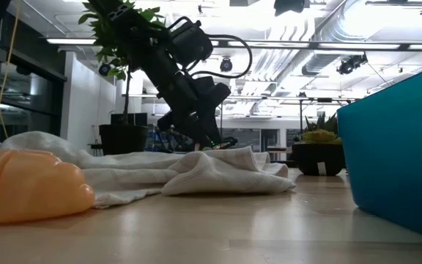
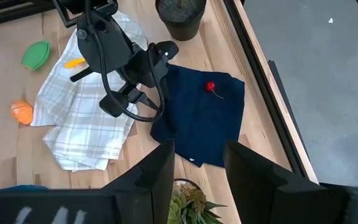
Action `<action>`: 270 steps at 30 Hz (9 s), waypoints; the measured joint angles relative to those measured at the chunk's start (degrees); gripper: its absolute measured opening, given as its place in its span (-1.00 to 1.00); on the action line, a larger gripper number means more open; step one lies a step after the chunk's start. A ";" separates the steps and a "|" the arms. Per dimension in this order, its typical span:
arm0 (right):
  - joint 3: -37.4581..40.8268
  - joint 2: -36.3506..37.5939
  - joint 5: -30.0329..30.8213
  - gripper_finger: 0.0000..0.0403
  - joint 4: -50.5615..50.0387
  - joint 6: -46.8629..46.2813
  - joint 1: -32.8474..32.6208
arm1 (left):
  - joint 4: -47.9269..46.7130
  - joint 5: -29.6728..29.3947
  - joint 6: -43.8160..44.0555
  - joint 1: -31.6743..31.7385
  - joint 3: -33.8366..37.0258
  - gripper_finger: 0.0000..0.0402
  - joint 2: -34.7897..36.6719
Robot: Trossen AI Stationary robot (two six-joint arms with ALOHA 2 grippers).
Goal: Pick and placing Produce into tupperware
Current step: Move the left plant pot to the top left of the table
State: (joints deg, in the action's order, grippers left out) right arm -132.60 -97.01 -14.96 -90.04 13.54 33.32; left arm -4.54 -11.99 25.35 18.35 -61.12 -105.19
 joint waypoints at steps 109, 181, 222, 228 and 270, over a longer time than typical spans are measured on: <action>24.57 -1.95 -11.67 -0.36 23.51 -4.23 -9.35 | -31.52 -52.27 56.82 -26.20 27.90 -0.22 40.62; 24.50 -1.95 -15.65 -0.36 20.44 1.97 -9.38 | 17.27 -49.84 11.65 2.75 35.28 -0.22 31.07; 24.50 -1.95 -15.67 -0.36 20.96 2.92 -9.38 | 35.12 -39.66 -0.70 12.44 35.28 -0.38 25.03; 24.50 -1.95 -15.67 -0.36 21.11 3.06 -9.33 | 35.10 -38.70 -1.19 12.41 35.28 -0.74 25.03; 24.50 -1.95 -15.65 -0.36 20.85 3.32 -9.29 | 32.83 -44.65 -4.05 12.44 35.28 -0.96 25.05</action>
State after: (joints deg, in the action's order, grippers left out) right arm -108.09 -98.96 -30.61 -69.19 16.86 24.03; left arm 28.29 -56.64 21.30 30.79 -25.85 -80.14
